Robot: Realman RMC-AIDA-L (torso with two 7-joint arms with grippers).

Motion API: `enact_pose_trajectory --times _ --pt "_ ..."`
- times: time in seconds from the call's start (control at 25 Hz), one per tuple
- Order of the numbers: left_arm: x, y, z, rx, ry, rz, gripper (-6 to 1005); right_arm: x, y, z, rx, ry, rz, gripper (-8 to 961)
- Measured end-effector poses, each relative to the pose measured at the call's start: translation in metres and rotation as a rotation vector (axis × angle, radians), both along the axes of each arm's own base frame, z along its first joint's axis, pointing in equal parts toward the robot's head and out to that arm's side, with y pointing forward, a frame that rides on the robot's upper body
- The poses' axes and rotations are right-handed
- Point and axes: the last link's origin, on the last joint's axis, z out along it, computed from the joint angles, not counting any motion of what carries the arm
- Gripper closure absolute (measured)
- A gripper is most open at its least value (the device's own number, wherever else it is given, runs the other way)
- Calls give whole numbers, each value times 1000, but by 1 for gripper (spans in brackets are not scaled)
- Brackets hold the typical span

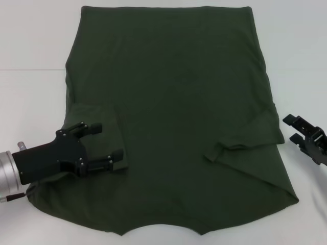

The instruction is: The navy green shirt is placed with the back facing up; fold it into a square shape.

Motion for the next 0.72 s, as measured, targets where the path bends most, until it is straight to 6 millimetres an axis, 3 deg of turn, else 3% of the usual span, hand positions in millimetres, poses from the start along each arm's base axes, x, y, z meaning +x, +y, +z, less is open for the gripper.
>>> enact_pose_trajectory --times 0.72 --pt "1 2 -1 2 0 5 52 -4 19 -3 -4 -112 4 144"
